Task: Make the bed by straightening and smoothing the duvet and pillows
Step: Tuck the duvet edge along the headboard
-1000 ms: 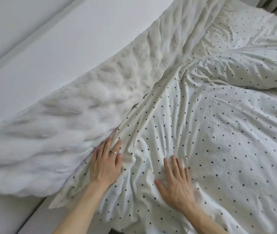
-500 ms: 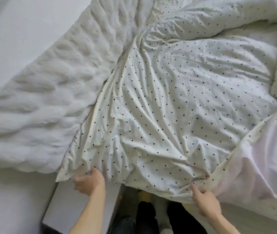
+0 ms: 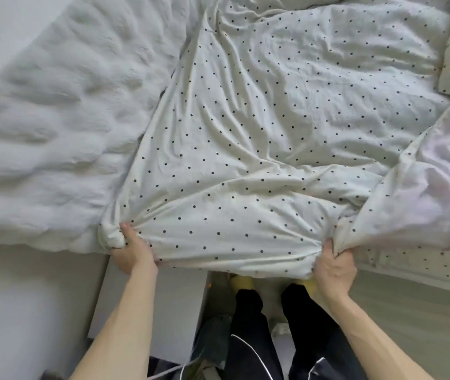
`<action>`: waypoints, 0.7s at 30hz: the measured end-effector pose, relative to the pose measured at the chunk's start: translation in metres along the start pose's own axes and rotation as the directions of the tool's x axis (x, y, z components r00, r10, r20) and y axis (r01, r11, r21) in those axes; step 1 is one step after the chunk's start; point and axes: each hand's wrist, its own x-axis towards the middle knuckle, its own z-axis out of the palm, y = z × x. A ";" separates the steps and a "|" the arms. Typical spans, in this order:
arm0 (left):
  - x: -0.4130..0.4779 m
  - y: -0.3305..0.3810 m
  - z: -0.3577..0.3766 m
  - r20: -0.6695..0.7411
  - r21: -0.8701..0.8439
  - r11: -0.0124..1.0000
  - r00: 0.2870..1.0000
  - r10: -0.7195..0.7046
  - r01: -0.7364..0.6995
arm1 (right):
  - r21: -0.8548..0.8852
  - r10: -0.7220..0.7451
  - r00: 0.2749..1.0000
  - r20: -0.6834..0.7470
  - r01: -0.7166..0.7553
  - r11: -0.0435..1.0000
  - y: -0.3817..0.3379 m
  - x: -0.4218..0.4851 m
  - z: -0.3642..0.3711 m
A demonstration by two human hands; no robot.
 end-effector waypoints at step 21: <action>0.024 0.034 0.010 0.463 0.580 0.364 0.663 0.588 -0.729 | -0.400 -0.476 0.544 0.691 0.836 0.375 -0.157 -0.082 0.176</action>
